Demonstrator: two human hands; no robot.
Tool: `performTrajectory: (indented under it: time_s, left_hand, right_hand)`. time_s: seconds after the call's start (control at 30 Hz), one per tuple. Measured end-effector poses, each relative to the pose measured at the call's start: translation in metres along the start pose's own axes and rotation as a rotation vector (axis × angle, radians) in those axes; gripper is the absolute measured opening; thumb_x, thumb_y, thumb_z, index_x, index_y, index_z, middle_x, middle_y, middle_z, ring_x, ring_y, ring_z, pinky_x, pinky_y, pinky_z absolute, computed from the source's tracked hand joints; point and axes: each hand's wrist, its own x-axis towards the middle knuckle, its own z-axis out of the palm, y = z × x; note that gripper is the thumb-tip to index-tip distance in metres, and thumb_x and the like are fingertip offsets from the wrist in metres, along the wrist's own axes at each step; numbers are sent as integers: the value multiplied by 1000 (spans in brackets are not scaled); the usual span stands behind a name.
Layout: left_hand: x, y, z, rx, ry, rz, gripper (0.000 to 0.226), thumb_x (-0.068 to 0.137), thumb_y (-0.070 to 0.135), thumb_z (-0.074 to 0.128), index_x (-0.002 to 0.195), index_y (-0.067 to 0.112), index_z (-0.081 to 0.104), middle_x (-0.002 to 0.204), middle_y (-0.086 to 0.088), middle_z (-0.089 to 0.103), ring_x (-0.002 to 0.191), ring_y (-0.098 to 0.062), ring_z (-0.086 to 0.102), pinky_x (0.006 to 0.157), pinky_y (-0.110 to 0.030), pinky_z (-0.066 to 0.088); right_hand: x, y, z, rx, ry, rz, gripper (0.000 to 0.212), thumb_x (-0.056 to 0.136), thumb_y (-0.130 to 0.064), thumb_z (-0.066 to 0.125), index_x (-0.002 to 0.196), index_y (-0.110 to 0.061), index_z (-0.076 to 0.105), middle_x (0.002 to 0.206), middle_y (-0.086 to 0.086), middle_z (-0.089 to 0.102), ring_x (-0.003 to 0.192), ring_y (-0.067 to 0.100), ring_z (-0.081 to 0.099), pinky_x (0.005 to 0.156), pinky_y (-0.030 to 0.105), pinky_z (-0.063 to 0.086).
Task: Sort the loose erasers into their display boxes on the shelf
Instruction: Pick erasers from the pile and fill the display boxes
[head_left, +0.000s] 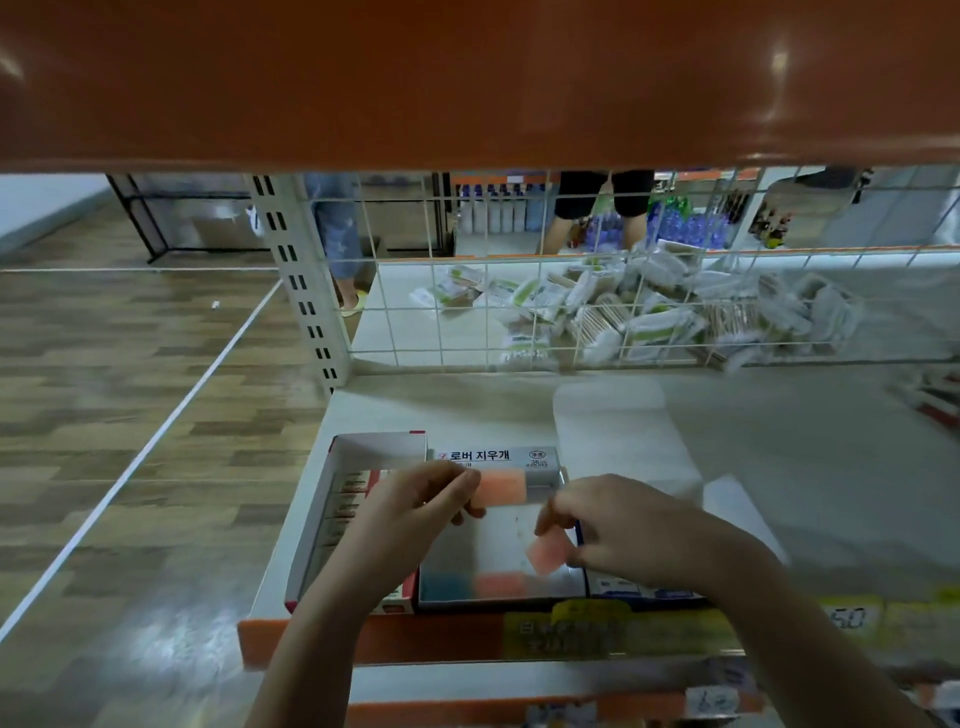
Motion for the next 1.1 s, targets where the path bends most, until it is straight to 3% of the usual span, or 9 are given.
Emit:
performTrajectory:
  time_s: [0.23,0.33,0.47,0.6,0.83,0.97,1.1]
  left_hand:
    - [6,1,0,13,-58,12,18,93,27,49,83,30,64,66,13,63,64,2,54,63,-18,42]
    - [8,0,0,13,-68,15,20,93,29,49,79,30,65,64,11,61,62,-2,52,63,-23,41]
    - [9,-1,2,39,-89,28,19,93,28,49,82,32,64,70,18,65,65,1,55,62,-16,42]
    - [13,-2,2,66,-83,41,21,93,30,49,78,32,64,70,2,64,67,-16,56,62,-27,41]
    - [17,-3,3,126,-100,33,21,94,31,49,78,35,62,67,6,60,59,-5,49,60,-25,39]
    - [19,-5,3,145,-106,32,19,94,30,50,80,36,62,68,7,61,58,0,49,60,-22,40]
    - [21,-6,2,147,-108,31,18,94,30,50,83,34,63,71,4,62,62,-6,51,60,-23,40]
  right_hand:
    - [0,-4,2,-27,-69,27,31,88,-25,60,118,-29,61,82,-20,33,70,-5,39,62,8,33]
    - [-2,-7,2,-29,-87,52,30,88,-28,60,118,-30,61,87,-15,35,81,1,44,67,11,34]
    - [-3,-10,4,-65,-94,104,37,86,-15,56,121,-27,60,106,-3,47,106,12,49,81,19,41]
    - [0,-15,9,-105,-89,179,38,84,-10,53,117,-27,60,115,3,45,109,19,46,90,29,45]
    - [5,-20,5,-153,-92,203,30,84,-11,59,110,-24,62,114,2,43,106,20,46,76,23,35]
    - [5,-23,8,-225,-82,191,26,85,-13,59,109,-23,63,111,3,44,107,22,45,78,25,35]
    - [8,-26,13,-332,-95,156,28,89,-11,53,113,-22,62,118,6,48,108,25,40,79,26,30]
